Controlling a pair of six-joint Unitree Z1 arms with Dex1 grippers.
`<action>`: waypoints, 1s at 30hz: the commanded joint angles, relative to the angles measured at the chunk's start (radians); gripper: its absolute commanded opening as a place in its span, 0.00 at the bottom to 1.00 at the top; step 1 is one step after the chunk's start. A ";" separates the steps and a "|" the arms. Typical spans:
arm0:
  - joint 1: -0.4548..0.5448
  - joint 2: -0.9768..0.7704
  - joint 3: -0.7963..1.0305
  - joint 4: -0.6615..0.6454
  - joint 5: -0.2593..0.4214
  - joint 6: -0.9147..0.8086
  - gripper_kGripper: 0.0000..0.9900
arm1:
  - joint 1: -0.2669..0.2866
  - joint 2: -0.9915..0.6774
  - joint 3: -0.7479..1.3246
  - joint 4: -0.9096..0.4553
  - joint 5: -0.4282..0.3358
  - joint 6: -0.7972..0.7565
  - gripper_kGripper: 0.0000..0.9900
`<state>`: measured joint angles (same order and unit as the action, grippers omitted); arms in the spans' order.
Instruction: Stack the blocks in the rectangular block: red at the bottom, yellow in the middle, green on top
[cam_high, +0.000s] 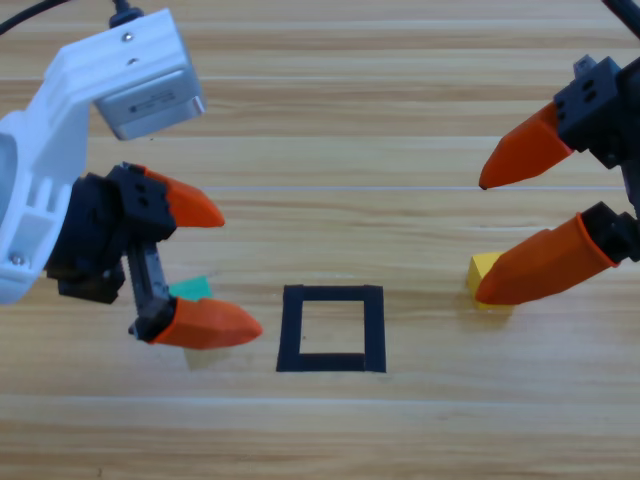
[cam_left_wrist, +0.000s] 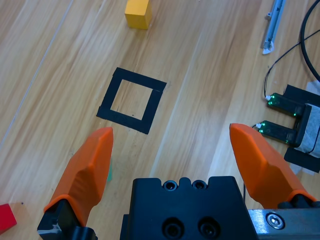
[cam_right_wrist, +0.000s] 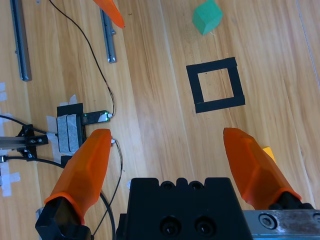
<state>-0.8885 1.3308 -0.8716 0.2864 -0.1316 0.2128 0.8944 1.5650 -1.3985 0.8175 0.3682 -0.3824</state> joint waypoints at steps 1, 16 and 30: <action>-0.023 0.018 0.013 0.011 0.027 -0.012 1.00 | 0.023 0.044 0.010 -0.003 0.008 -0.007 1.00; -0.021 -0.018 0.031 0.017 0.086 -0.053 1.00 | 0.023 0.242 -0.031 -0.112 -0.502 0.381 1.00; 0.326 0.188 -0.207 0.162 0.210 -0.253 1.00 | 0.001 0.412 -0.108 -0.110 -0.746 0.810 1.00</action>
<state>-0.7530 1.3892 -1.0477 0.4258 0.0768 -0.0241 0.9009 1.9013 -1.4941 0.7193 -0.3639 0.3832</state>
